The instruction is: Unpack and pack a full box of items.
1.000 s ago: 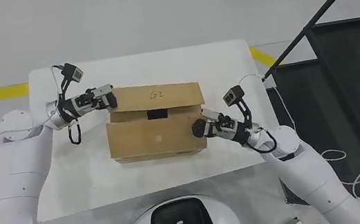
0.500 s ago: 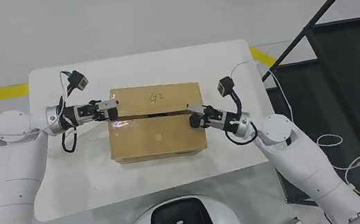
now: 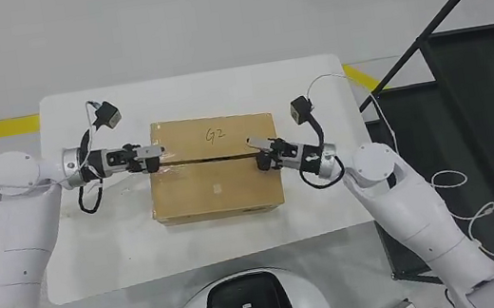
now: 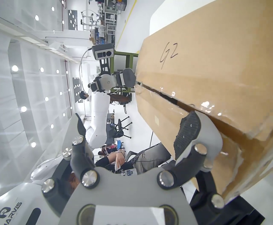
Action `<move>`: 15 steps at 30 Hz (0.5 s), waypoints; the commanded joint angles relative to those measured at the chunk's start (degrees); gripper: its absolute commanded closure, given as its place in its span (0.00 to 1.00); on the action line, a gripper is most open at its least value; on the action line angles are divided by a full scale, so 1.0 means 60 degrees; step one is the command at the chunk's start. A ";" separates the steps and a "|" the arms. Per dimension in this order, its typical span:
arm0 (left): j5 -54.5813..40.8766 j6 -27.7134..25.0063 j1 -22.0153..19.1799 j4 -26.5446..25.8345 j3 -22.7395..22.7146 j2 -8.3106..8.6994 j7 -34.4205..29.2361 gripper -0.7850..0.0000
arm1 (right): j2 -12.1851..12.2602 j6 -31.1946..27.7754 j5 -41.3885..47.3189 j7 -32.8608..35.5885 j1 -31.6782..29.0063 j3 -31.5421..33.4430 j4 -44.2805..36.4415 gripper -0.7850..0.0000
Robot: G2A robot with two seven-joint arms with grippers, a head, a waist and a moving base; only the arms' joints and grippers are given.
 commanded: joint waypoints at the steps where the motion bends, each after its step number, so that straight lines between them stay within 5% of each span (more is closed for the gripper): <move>1: -0.0024 0.0000 -0.0009 -0.0020 0.0003 0.0017 0.0000 0.00 | -0.0019 0.0364 -0.0090 0.0065 0.0208 -0.0103 0.0188 0.00; 10: -0.1071 0.0095 0.0188 -0.0309 -0.0586 0.0211 -0.0076 0.00 | -0.0145 0.0576 -0.0576 0.0144 0.0984 -0.0609 0.0977 0.00; 15: -0.1342 0.0149 0.0622 -0.0707 -0.1231 0.0358 0.0822 0.00 | -0.0162 0.0755 -0.0894 0.0167 0.1156 -0.0708 0.1033 0.00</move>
